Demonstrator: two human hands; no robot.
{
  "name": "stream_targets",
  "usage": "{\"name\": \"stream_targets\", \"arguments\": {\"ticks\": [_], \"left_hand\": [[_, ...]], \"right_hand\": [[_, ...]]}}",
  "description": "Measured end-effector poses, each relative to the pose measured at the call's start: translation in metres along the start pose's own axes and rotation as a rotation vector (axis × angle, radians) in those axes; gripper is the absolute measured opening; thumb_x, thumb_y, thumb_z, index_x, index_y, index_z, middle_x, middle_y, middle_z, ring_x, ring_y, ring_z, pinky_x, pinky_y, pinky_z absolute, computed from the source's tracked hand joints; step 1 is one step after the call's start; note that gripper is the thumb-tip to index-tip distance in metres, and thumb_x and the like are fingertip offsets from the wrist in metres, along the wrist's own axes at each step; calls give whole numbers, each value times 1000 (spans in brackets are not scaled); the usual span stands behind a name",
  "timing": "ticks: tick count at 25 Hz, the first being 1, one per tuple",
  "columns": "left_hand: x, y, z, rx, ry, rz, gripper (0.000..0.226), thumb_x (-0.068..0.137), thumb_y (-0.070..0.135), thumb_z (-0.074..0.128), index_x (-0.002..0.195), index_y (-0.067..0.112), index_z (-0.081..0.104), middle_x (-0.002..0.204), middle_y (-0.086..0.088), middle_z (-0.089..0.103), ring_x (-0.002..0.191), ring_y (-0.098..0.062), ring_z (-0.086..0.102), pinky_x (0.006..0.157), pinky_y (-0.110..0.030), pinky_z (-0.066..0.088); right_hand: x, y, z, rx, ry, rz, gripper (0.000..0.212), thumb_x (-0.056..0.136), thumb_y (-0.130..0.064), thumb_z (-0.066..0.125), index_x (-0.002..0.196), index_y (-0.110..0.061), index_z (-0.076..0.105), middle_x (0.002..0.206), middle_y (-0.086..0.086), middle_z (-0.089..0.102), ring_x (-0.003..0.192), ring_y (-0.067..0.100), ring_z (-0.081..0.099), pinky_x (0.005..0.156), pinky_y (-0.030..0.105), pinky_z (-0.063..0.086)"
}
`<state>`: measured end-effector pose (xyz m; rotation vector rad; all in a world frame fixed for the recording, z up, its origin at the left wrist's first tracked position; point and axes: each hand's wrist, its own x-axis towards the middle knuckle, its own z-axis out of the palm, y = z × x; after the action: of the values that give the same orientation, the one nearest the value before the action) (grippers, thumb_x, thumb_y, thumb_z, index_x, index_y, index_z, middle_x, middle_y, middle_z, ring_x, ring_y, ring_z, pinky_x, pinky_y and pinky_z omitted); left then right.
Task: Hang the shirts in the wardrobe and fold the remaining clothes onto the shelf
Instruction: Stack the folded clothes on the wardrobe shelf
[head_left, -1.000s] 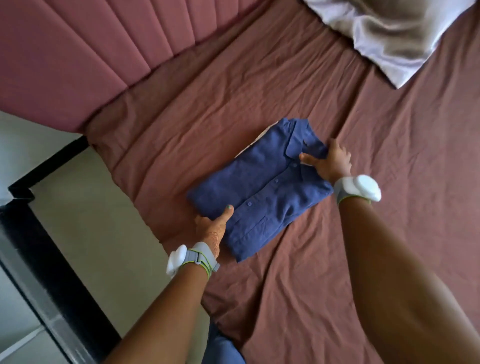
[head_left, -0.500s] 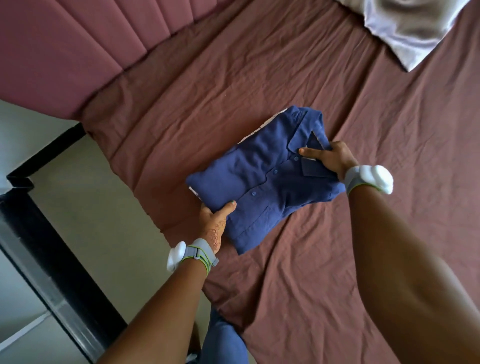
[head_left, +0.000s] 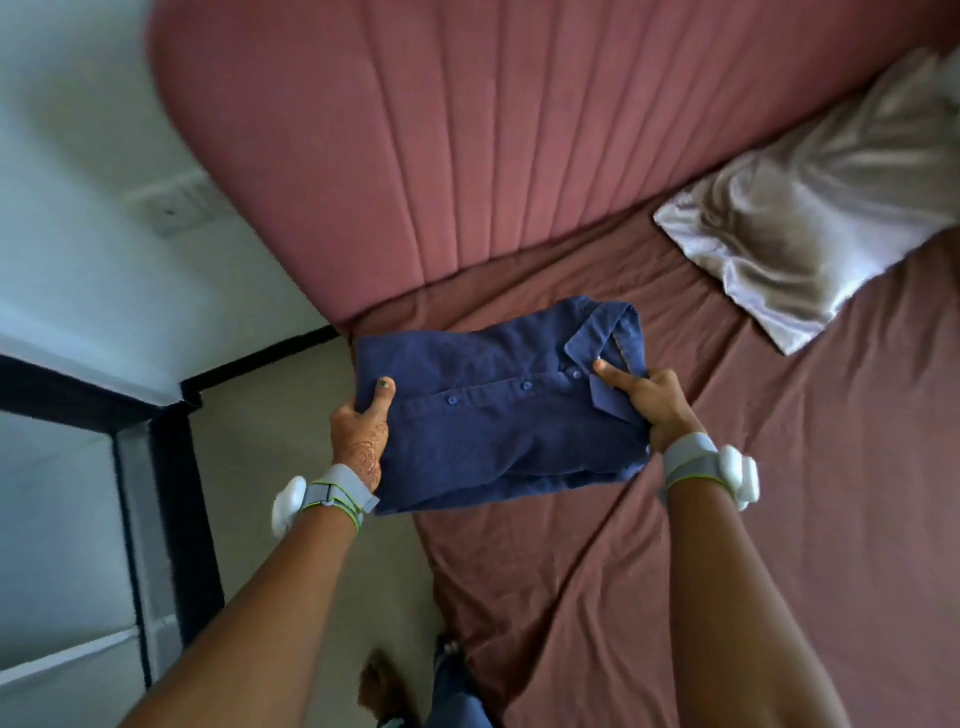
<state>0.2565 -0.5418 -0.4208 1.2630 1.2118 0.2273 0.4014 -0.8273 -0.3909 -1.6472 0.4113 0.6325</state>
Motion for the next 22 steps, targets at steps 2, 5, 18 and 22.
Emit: {"name": "stream_targets", "arguments": {"ticks": [2,5,18,22], "left_hand": [[-10,33,-44,-65,18,29,26,82,39,73,78,14,67,82,-7,69,81,-28,67,76,-42,57],[-31,89,-127,-137,87,116,22,84,35,72,80,14,67,82,-2,68,75,-22,64,68,-32,54],[-154,231,-562,-363,730,403,41,87,42,66,102,4,65,97,-8,63,84,-24,60,72,-29,46],[-193,249,-654,-424,900,464,49,87,40,67,113,-1,62,101,-8,61,88,-22,58,74,-28,44]], "right_hand": [[-25,-24,38,37,-78,-38,37,71,-25,85,89,5,72,91,17,74,83,28,72,77,40,60],[-63,-66,112,47,-219,-97,26,76,-19,81,86,2,72,85,12,74,76,23,71,69,33,60],[-313,-189,519,-135,-1023,-336,57,60,-32,89,104,-1,72,103,15,73,96,29,70,88,43,56],[-389,-199,613,-155,-1175,-392,58,56,-34,91,101,-3,73,99,13,74,94,28,71,87,40,56]]}}
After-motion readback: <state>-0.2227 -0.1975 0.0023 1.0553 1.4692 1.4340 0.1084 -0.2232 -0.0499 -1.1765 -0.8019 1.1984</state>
